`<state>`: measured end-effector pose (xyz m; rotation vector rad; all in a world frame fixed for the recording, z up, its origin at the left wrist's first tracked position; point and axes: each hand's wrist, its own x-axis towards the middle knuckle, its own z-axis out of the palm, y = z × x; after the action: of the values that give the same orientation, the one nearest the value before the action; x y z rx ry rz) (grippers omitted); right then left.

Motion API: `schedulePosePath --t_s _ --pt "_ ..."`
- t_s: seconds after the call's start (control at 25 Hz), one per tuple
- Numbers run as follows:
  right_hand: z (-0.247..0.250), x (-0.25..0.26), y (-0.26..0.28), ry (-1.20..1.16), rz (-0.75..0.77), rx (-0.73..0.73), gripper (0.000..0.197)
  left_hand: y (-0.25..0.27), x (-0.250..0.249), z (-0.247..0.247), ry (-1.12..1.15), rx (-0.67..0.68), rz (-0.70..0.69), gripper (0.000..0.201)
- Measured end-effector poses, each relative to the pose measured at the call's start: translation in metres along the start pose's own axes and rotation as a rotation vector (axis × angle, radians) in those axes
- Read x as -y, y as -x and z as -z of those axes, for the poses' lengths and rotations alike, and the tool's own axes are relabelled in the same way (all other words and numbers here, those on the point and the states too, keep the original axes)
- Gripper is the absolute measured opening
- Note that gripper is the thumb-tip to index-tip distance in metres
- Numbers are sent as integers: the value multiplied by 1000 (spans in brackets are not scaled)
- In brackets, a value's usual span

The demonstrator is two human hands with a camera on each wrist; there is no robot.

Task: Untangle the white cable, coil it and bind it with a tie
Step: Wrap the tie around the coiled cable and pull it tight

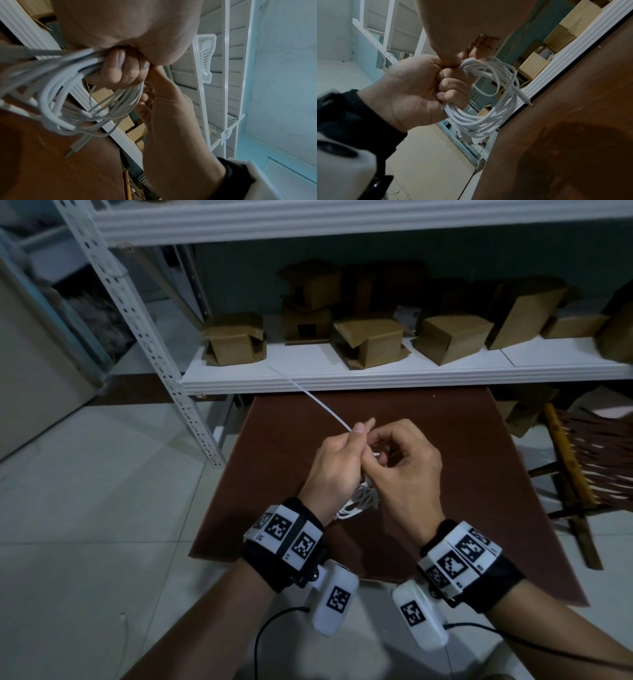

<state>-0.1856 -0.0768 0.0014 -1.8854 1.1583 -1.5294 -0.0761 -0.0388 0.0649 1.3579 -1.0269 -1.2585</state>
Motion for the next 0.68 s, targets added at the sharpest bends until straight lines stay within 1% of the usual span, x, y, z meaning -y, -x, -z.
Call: schedulePosePath --t_s 0.24,0.36,0.44,0.56,0.68 --pt "3 2 -2 -1 7 12 5 0 3 0 -8 -12 29 44" --pt "5 5 -5 -11 -22 -26 7 -4 10 1 -104 -27 24 41" --pt "7 5 -9 -32 -70 -79 8 -1 9 -1 -202 -16 41 45" --pt "11 5 -14 -25 -103 -89 5 -2 11 -4 -289 23 55 57" --pt "13 6 -16 6 -119 -85 4 -2 15 -5 -307 36 45 57"
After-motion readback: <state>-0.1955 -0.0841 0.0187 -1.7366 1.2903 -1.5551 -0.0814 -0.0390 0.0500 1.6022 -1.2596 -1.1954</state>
